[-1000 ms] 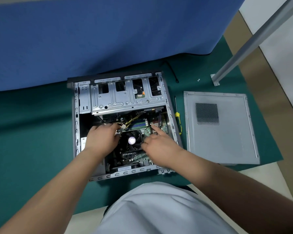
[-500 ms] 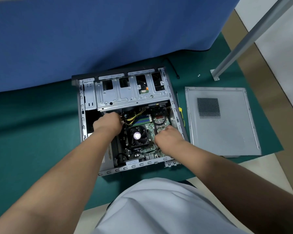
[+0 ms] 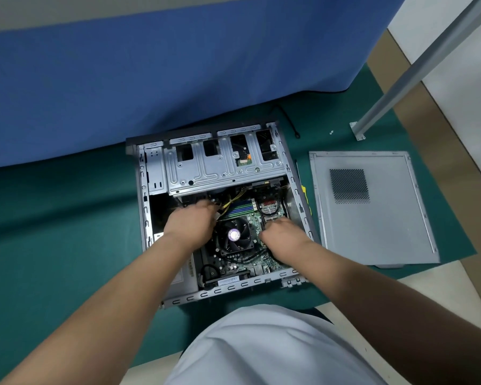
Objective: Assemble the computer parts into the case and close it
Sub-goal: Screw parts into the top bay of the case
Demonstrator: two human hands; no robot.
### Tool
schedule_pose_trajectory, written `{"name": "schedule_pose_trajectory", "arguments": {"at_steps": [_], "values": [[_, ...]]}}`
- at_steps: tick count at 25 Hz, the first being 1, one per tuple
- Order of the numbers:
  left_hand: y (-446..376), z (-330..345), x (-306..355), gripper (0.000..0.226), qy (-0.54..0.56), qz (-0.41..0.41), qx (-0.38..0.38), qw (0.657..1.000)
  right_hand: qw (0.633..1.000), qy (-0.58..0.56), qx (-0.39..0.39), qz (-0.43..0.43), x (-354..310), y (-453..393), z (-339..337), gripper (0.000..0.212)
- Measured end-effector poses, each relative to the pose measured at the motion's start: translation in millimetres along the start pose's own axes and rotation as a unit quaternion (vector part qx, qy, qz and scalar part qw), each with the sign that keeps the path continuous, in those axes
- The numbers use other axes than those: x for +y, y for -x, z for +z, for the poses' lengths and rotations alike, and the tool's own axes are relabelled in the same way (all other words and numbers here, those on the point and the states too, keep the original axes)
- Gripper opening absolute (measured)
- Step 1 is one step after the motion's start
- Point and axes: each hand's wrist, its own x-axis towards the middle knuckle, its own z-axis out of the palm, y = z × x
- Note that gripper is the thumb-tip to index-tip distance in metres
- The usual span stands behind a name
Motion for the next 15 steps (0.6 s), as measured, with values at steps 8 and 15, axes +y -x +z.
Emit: {"name": "schedule_pose_trajectory", "arguments": {"at_steps": [8, 15], "values": [[-16, -9, 11, 0.073, -0.145, 0.015, -0.224, 0.964, 0.985, 0.021, -0.171, -0.002, -2, 0, -8, 0.044], [-36, -14, 10, 0.088, -0.134, 0.002, -0.314, 0.940, 0.956, 0.121, -0.268, -0.010, -4, -13, -8, 0.069]]}}
